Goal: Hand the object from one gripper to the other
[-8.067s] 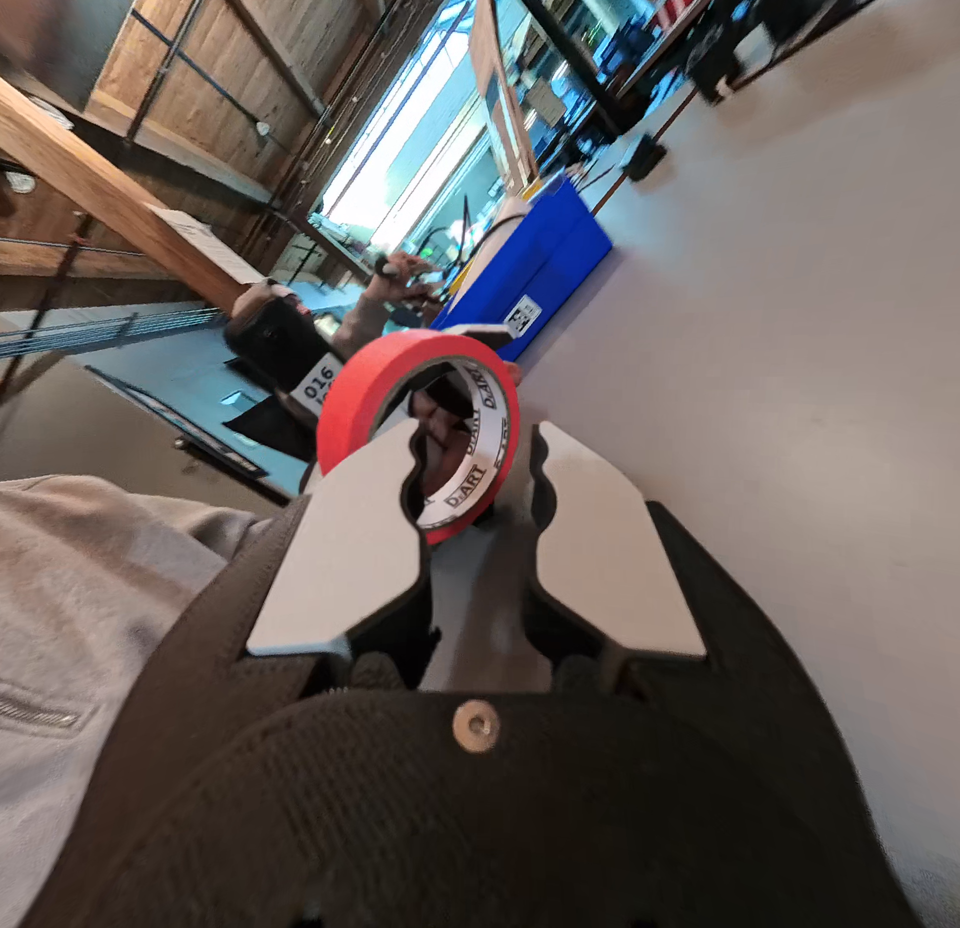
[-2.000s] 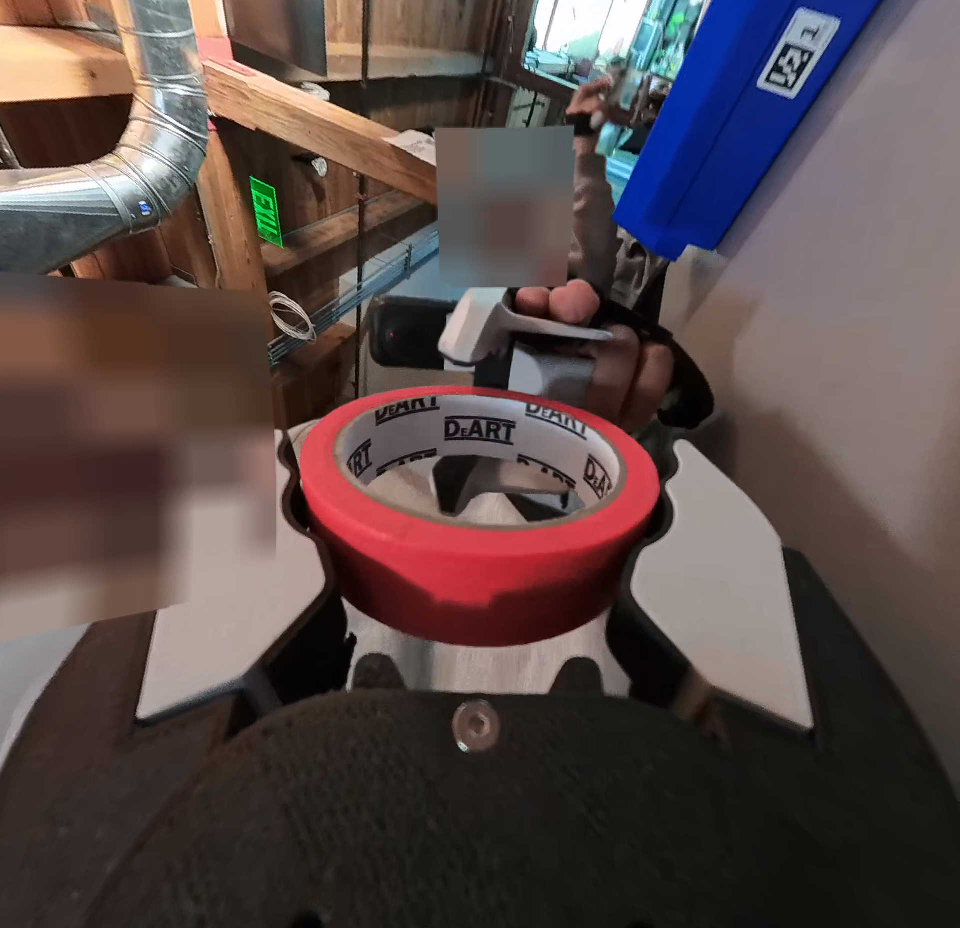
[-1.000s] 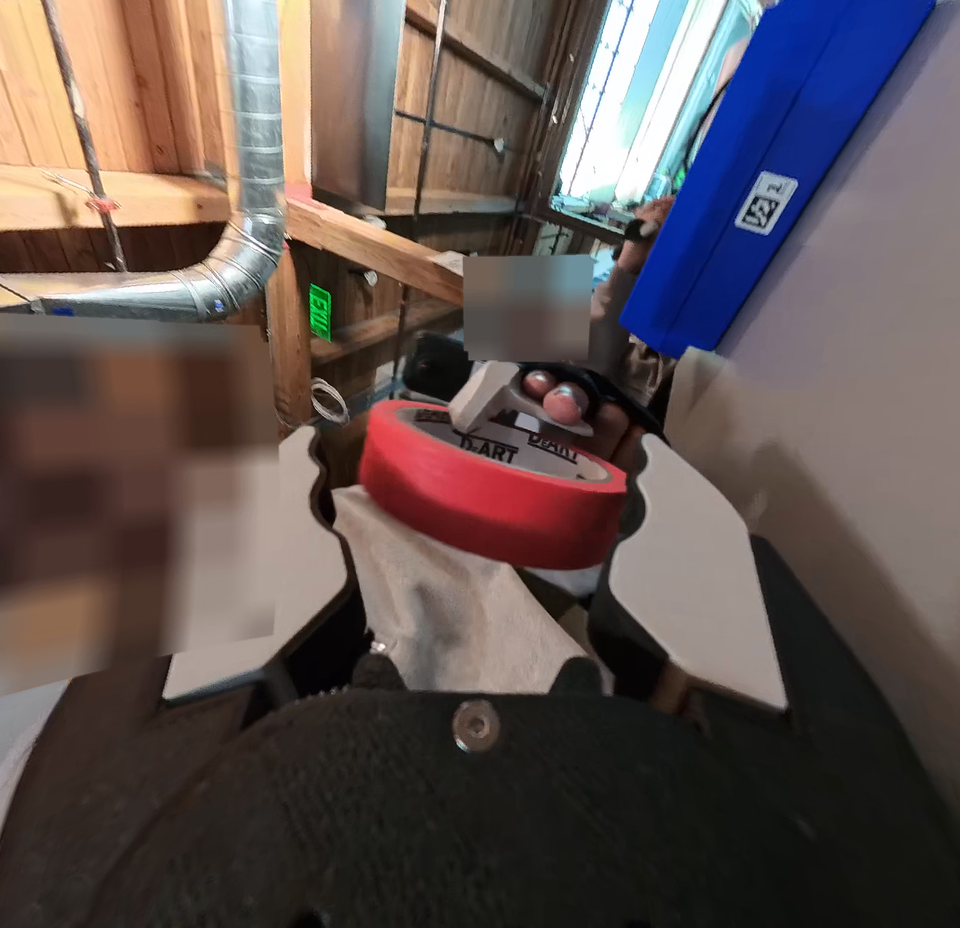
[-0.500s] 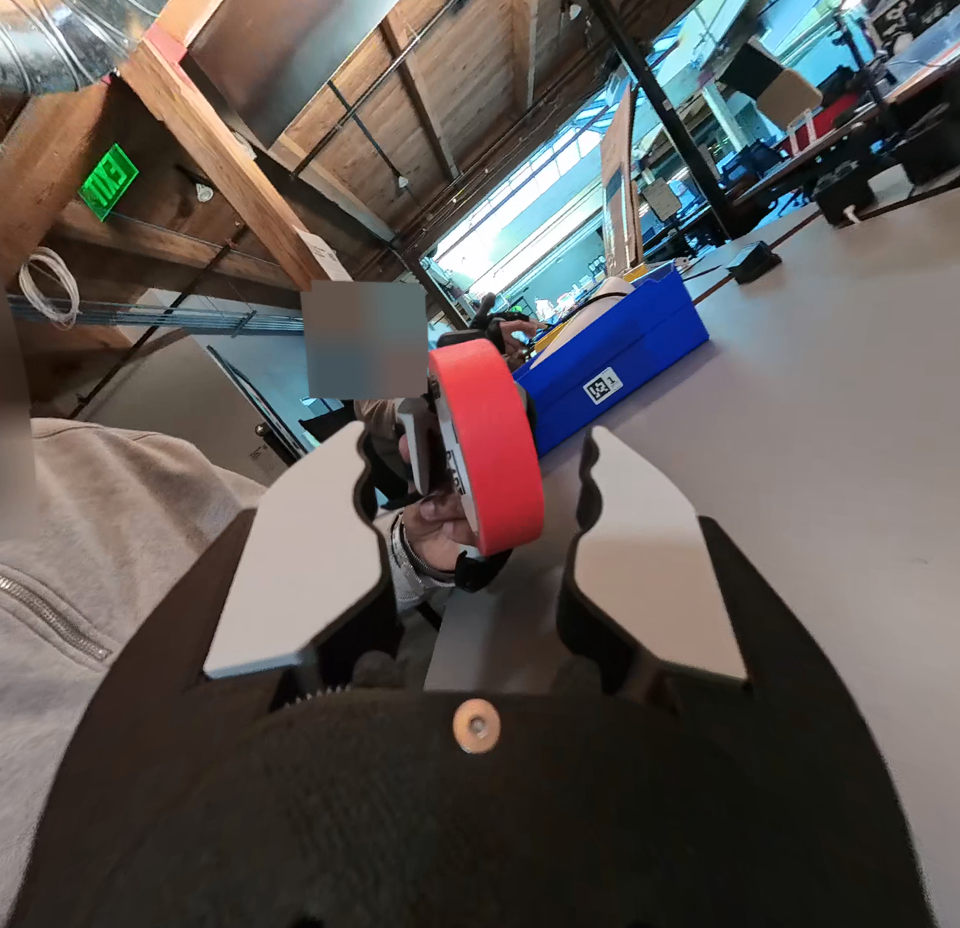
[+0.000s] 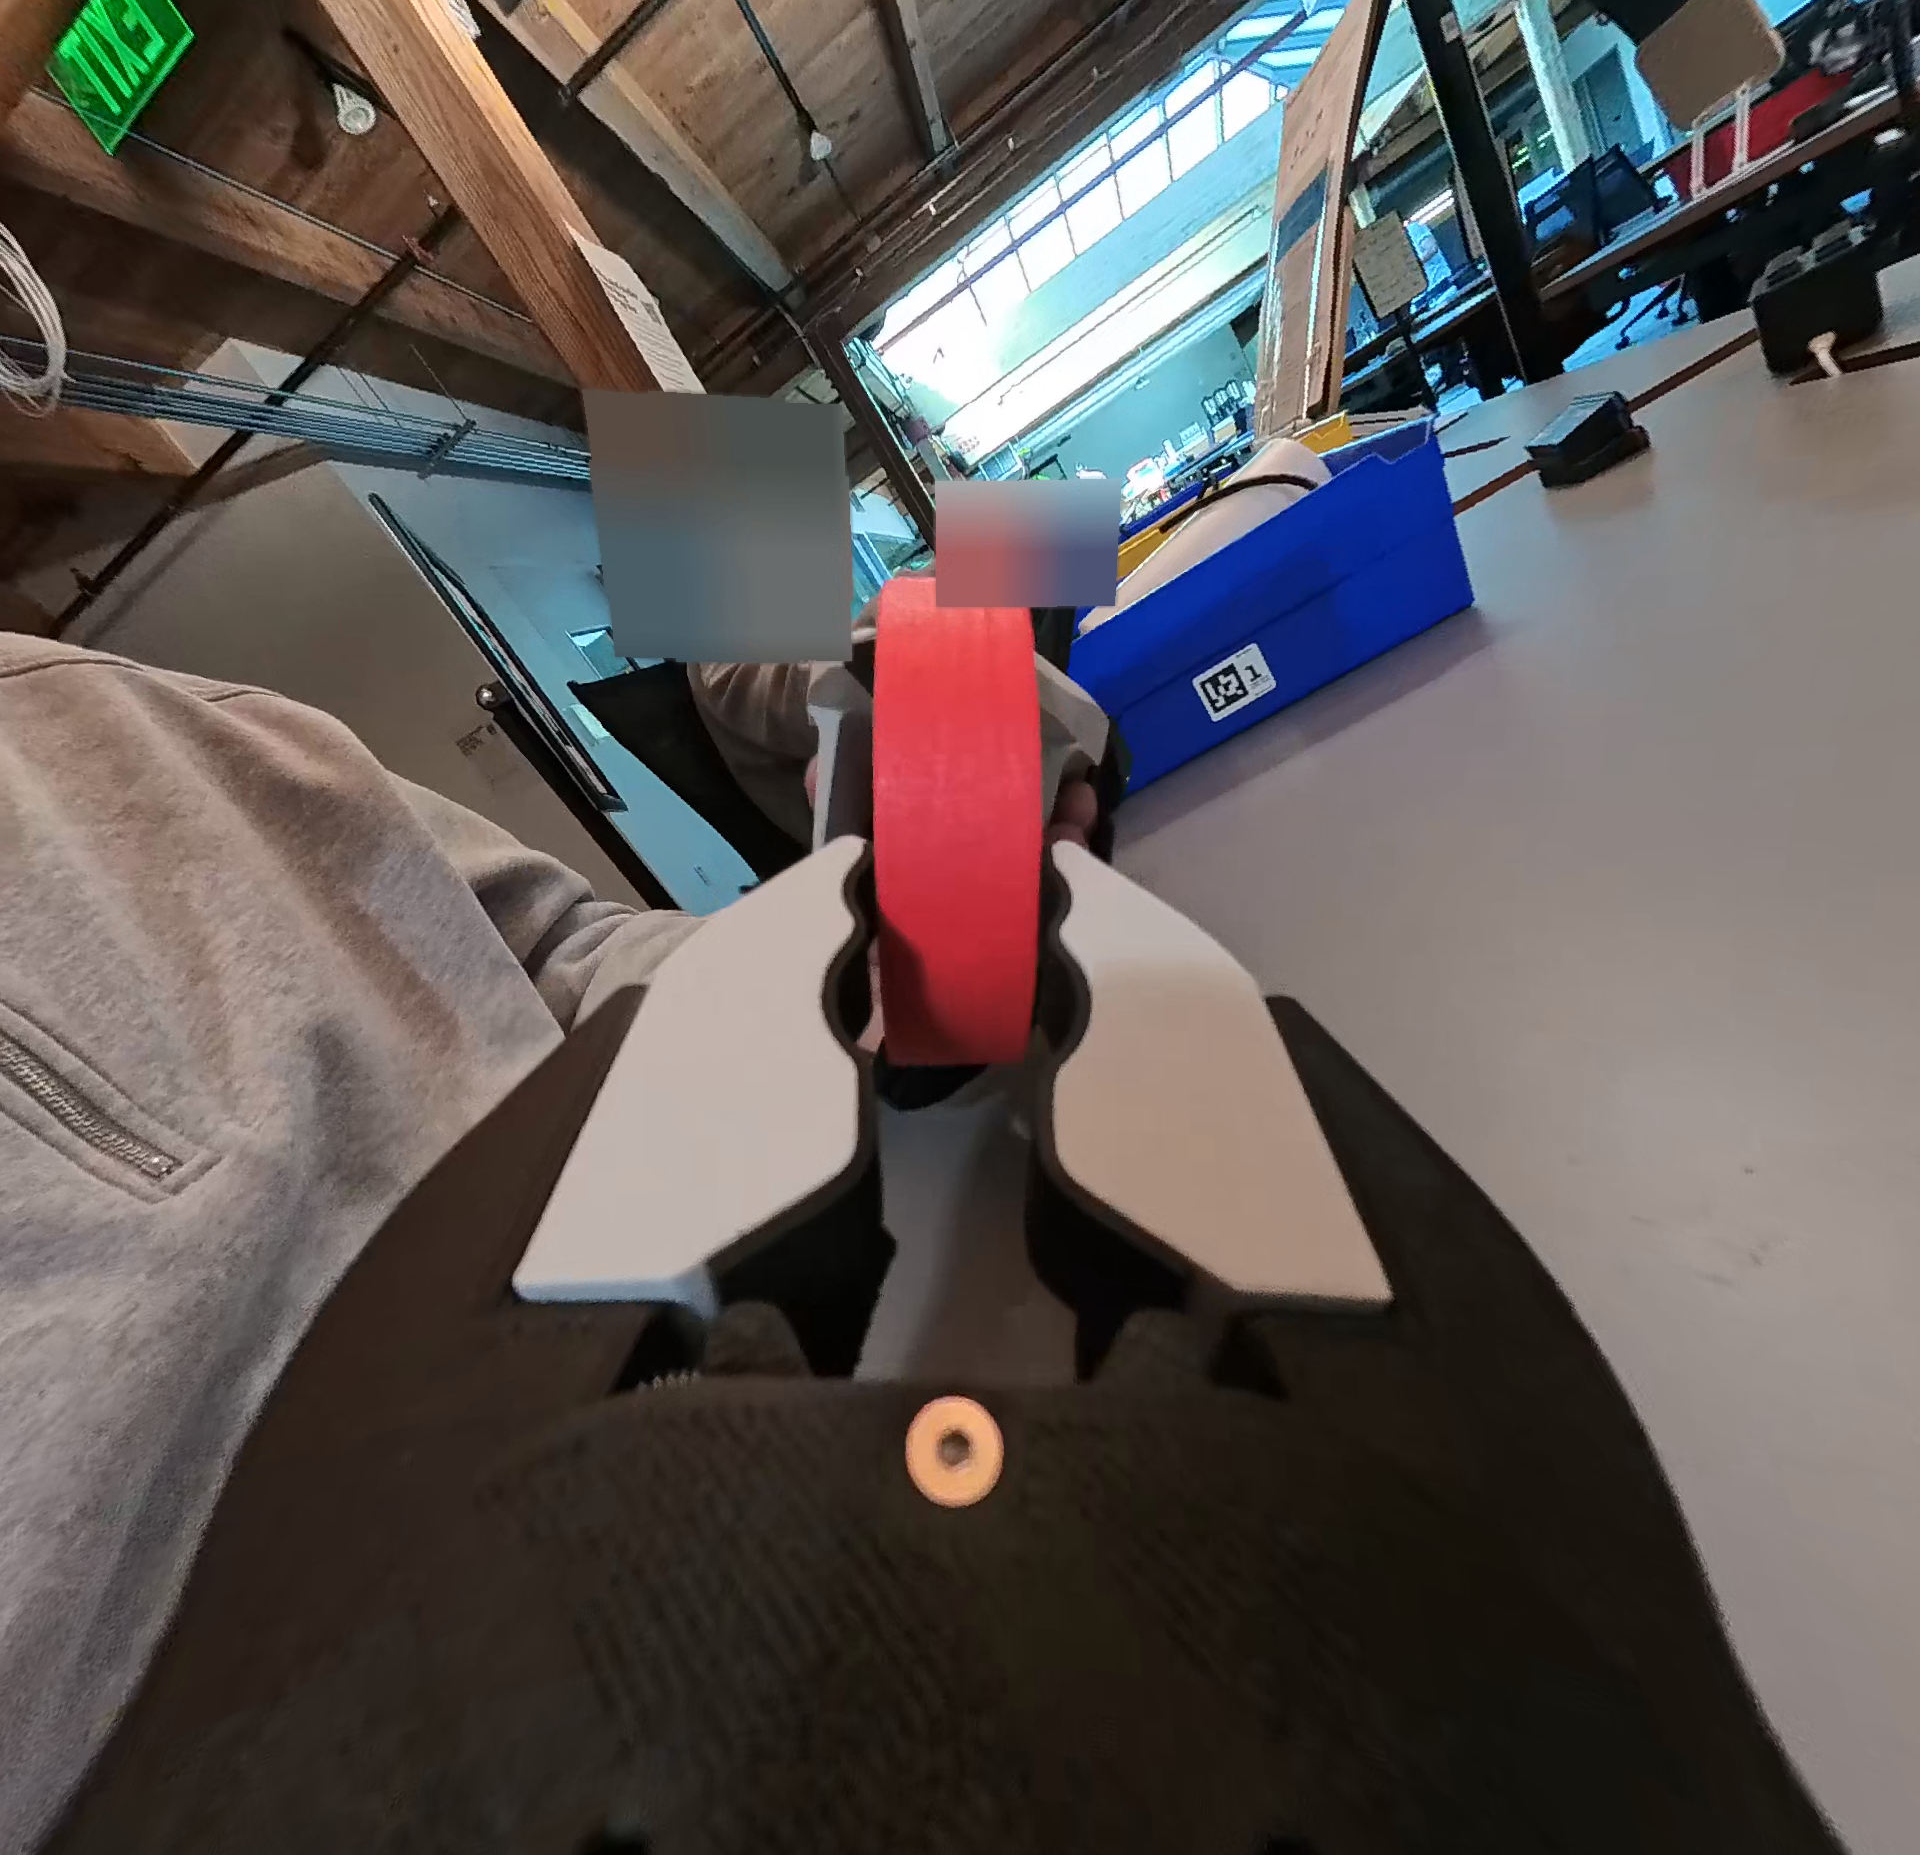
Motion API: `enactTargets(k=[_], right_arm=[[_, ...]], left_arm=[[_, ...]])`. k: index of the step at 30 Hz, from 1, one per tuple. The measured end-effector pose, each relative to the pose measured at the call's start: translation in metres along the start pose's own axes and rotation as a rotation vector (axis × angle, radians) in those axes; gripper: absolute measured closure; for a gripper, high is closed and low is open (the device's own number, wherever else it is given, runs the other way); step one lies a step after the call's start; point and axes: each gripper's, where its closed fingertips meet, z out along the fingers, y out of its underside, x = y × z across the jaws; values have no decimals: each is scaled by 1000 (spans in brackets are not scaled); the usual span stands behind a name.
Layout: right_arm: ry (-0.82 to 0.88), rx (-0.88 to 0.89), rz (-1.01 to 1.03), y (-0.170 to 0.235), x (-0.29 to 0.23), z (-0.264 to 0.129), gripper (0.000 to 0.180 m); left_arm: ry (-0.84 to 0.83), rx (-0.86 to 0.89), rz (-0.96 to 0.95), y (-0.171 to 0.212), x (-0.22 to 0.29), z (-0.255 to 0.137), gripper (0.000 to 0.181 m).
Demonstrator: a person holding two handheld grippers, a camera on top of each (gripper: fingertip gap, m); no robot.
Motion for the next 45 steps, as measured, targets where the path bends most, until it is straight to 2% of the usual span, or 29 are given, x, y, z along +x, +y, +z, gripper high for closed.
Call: enactTargets(k=[2, 4, 7, 11, 19, 25, 27, 30, 36, 41, 45], right_arm=[[2, 14, 31, -3, 1, -1, 151], [3, 40, 83, -7, 3, -4, 151], [21, 72, 120, -13, 9, -10, 151], [19, 125, 156, -22, 13, -18, 151], [46, 119, 144, -23, 16, -19, 151], [71, 129, 120, -26, 18, -22, 151], [59, 153, 134, -29, 18, -24, 151], [43, 197, 170, -34, 19, -29, 151], [57, 243, 185, -41, 24, -36, 151], [89, 223, 154, -39, 25, -34, 151], [160, 192, 78, -35, 27, -31, 151]], left_arm=[[-12, -22, 13, 2, -2, 0, 150], [-56, -10, 36, 0, -6, 1, 113], [-110, 6, 61, -4, -13, 0, 94], [-178, 12, 83, -8, -23, -4, 85], [-239, -61, 82, 3, -35, -6, 92], [-271, -227, 50, 31, -43, -2, 96], [-250, -304, -13, 46, -43, -1, 103], [-169, -387, -159, 66, -36, 1, 123], [-182, -533, -216, 93, -37, -1, 132], [-222, -505, -206, 89, -42, -1, 129], [-246, -487, -224, 84, -45, -4, 146]])
